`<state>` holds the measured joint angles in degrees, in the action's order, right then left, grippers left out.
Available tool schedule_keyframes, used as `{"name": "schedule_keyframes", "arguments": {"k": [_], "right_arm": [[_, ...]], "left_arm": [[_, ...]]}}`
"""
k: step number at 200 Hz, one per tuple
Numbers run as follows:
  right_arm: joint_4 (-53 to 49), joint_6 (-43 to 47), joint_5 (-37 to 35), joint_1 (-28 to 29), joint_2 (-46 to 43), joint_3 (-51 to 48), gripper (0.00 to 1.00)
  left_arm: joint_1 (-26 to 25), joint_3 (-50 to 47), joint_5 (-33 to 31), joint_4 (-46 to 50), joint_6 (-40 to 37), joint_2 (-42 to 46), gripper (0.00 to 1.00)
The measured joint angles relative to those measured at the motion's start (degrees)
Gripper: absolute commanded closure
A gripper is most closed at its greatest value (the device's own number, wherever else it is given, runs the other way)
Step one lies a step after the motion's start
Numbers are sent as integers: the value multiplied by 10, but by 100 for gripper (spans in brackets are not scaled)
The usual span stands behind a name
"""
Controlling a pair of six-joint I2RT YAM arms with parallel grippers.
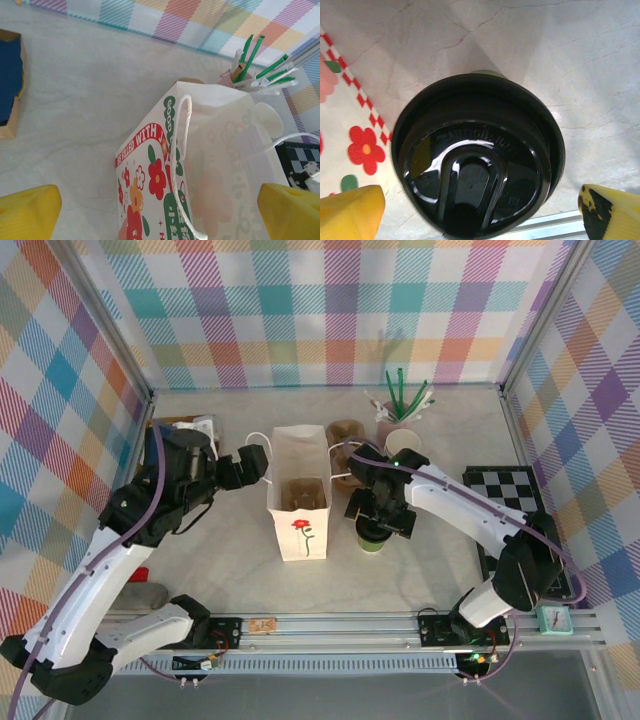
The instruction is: Pack the takeout coffee
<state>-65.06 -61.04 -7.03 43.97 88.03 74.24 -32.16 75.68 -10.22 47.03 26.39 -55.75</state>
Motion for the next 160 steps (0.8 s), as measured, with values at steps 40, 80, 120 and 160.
{"name": "schedule_keyframes", "arguments": {"k": [40, 80, 120, 160], "right_arm": [[33, -3, 0, 2, 12, -14, 1], [58, -3, -2, 11, 28, -10, 1], [47, -6, -17, 23, 33, -9, 1], [36, -18, -33, 26, 3, -19, 1]], "left_arm": [[6, 0, -9, 14, -5, 22, 0], [12, -1, -10, 24, -5, 30, 0], [15, -1, -10, 24, -5, 34, 0], [16, -4, -10, 24, -5, 34, 0]]}}
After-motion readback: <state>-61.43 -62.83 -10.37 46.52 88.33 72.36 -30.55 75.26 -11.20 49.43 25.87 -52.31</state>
